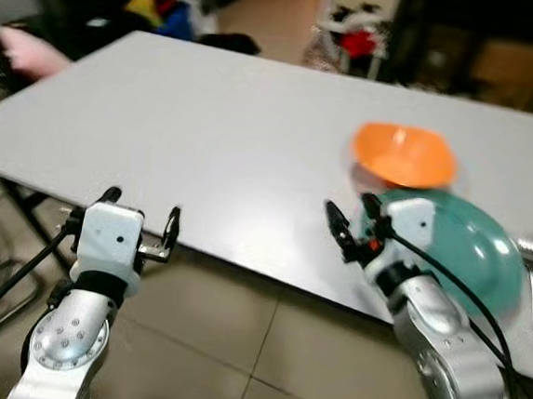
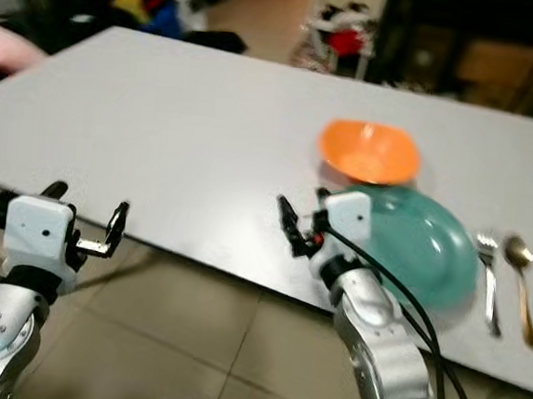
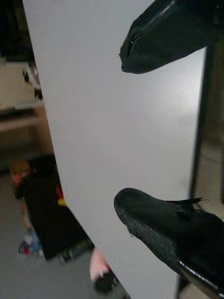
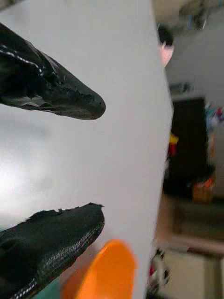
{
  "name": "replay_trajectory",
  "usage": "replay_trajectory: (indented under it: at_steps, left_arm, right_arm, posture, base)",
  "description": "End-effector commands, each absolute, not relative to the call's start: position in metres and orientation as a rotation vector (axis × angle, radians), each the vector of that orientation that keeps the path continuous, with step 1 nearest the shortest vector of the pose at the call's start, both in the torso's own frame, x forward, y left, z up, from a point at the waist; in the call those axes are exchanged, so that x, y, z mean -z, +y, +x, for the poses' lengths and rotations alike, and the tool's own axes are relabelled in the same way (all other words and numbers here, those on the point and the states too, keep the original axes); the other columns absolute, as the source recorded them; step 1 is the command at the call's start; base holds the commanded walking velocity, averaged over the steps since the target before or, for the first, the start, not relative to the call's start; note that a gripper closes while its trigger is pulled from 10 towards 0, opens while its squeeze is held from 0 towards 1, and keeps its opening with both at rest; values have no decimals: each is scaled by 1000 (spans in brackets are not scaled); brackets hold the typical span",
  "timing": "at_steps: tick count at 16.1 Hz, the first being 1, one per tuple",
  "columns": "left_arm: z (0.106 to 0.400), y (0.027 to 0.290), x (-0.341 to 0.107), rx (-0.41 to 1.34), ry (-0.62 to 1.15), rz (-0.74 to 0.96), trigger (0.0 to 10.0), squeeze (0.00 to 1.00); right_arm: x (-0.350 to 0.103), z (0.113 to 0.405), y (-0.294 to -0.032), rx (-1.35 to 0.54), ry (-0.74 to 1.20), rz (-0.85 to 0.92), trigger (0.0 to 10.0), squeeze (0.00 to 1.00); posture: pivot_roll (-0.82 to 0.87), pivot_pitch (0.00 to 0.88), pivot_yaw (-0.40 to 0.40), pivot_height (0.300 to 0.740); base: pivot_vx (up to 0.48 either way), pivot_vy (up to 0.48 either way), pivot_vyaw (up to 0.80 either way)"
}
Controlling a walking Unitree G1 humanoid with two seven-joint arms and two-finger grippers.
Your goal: Setting the table
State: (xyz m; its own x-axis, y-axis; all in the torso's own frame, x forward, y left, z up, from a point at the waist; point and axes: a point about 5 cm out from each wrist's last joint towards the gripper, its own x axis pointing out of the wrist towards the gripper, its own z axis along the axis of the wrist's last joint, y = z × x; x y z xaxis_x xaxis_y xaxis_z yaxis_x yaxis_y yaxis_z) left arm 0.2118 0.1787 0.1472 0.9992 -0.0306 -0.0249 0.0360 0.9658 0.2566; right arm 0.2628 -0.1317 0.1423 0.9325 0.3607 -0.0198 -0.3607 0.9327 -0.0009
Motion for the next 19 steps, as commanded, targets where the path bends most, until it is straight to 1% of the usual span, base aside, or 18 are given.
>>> replay_trajectory:
  at_steps: [1,6,7,19]
  left_arm:
    - [212,177,-151,48,5,253,10000,0]
    - [205,176,-146,38,26,243,10000,0]
    - [203,176,-146,35,28,243,10000,0]
    - [191,187,-150,-17,53,260,10000,0]
  right_arm:
    - [-144,266,-136,-365,12,1,10000,0]
    - [-138,267,-130,-399,44,16,10000,0]
    - [-136,268,-129,-393,55,29,10000,0]
    - [-135,278,-116,-420,72,62,10000,0]
  posture:
    - [-47,0,66,740]
    - [-29,0,46,740]
    - [-24,0,43,740]
    - [18,0,6,740]
  base:
    - [0,0,800]
    - [0,0,800]
    - [0,244,800]
    - [0,359,800]
